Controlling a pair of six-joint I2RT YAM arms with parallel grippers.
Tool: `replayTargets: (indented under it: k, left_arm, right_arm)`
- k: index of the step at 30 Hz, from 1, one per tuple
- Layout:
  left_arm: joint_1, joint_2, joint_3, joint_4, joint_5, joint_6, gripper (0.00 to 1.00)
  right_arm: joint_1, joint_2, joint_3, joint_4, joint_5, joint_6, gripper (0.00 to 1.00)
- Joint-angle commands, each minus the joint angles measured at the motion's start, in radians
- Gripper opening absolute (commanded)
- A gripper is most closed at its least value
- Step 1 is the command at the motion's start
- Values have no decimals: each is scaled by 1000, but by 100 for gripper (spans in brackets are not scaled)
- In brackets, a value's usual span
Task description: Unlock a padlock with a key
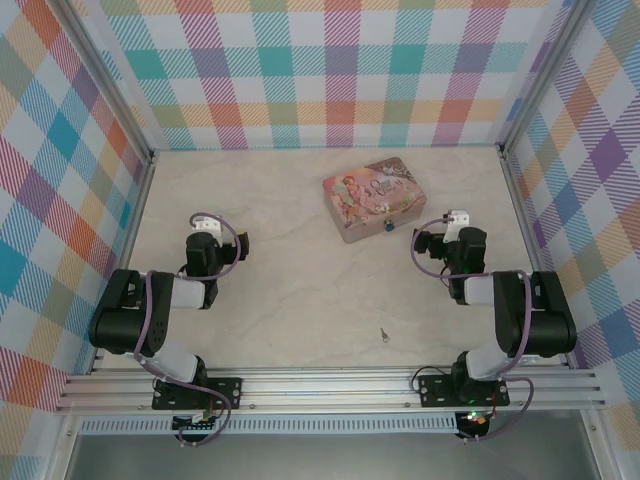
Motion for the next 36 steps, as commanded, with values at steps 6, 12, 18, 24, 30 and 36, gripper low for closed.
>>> replayTargets:
  k: [6,12,18,24,30,36]
  left_arm:
    - [7,-9,2,-1,20,0,100]
    - [7,-9,2,-2,20,0,100]
    - [7,-8,2,-2,20,1,100]
    - [7,-9,3,-2,18,-1,100]
    - [8,-7,4,-6,8,-5,100]
    - [7,-58,-5,-27,-2,-11,100]
  right_arm:
    - [2,0,6,10,1,-10,100]
    - [1,0,6,10,1,-12,100]
    - [2,0,6,10,0,-10,100]
    - [0,-1,7,8,1,-10,100]
    - [1,-2,5,11,1,-10,100]
    - [1,-86,24,-92,52,13,100]
